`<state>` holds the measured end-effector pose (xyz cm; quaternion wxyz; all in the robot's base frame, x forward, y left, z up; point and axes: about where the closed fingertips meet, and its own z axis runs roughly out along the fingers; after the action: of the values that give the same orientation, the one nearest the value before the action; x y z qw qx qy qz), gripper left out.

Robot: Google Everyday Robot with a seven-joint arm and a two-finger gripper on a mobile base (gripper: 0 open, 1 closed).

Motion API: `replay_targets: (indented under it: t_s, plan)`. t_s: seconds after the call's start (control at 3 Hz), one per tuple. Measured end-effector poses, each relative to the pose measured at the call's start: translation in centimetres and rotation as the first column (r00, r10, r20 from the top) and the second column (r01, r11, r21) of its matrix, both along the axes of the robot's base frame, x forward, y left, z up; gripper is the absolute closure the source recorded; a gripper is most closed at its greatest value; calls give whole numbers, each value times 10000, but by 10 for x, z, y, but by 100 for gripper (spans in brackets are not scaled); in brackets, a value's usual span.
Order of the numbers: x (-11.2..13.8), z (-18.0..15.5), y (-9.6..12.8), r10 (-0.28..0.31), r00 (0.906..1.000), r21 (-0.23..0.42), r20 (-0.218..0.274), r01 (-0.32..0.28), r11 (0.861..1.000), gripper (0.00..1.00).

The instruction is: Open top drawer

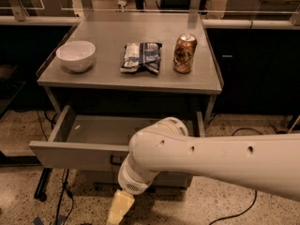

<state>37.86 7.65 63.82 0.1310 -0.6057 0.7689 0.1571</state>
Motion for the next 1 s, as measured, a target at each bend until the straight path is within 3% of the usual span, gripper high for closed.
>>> replay_targets:
  t_s: [1.0]
  plan:
    - [-5, 4, -1, 48, 10000, -69, -72, -48, 10000, 0]
